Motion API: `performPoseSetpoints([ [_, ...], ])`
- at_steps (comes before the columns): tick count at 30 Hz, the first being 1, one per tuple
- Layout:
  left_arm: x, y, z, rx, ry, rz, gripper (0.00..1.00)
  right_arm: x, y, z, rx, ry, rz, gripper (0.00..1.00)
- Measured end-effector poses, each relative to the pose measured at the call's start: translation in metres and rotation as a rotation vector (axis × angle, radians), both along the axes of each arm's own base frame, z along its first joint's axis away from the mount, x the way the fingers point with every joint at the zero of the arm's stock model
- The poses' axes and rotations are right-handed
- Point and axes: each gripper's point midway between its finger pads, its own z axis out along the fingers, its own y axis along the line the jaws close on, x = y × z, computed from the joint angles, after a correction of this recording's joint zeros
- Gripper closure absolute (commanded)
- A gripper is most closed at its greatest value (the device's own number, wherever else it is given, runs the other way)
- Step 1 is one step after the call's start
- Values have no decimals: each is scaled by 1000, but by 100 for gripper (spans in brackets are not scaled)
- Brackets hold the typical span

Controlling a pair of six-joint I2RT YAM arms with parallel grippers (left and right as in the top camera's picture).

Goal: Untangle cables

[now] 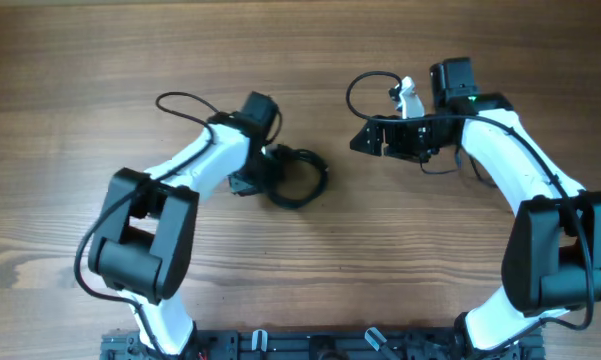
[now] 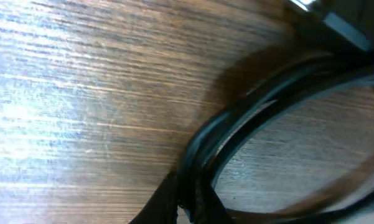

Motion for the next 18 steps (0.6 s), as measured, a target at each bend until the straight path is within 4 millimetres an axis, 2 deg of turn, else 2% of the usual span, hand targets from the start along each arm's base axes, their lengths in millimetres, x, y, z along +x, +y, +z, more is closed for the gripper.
performPoseSetpoints([
  [6,2,6,1,-84,20,-25,96,-16,32,-3,-27,-4,95,0],
  [12,2,6,2,-101,5,-110,96,-27,50,-6,-55,-12,152,2],
  [14,0,4,4,-125,-1,-157,96,-30,55,-6,-58,-14,170,10],
  [16,-3,2,13,-150,-20,-192,96,-33,61,-7,-63,-13,182,14],
  [18,2,-2,34,-174,-84,-217,96,-33,63,-9,-88,-15,175,18],
])
